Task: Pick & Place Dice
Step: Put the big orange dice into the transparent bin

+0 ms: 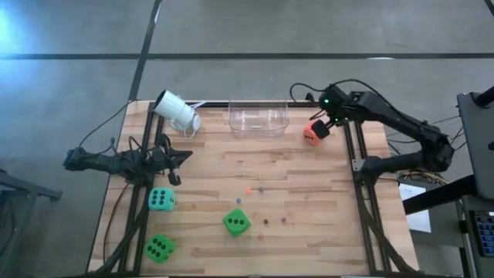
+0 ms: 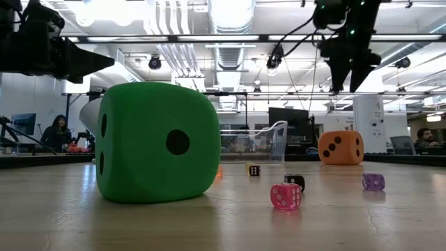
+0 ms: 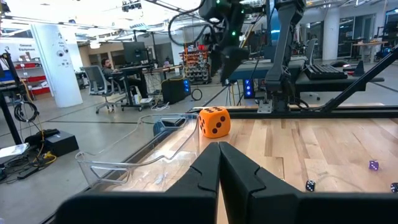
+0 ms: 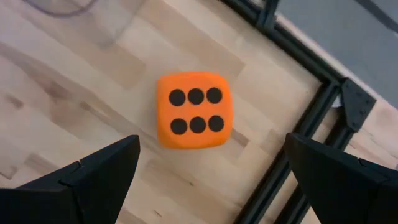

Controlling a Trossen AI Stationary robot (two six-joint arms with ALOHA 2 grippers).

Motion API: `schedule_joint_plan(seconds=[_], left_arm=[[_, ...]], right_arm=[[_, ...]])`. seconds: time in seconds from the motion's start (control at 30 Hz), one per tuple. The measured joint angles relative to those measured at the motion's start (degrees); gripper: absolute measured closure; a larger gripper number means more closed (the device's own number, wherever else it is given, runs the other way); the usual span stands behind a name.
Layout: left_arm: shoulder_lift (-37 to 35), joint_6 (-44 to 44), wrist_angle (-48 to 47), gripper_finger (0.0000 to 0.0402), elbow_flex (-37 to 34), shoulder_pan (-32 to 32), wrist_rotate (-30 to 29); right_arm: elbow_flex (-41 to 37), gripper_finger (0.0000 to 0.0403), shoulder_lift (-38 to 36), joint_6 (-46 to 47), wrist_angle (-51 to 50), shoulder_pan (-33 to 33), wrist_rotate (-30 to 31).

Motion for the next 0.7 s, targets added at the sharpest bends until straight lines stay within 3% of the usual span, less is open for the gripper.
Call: schedule_joint_plan(seconds=[0.37, 0.7], left_arm=[[0.0, 0.0, 0.0, 0.0391, 0.0, 0.0, 0.0], [0.0, 0.0, 0.0, 0.0391, 0.0, 0.0, 0.0]], right_arm=[[-0.6, 0.0003, 4.5, -4.3, 5.9, 0.0, -4.8], [-0.7, 0.0003, 4.3, -1.4, 5.7, 0.0, -7.0]])
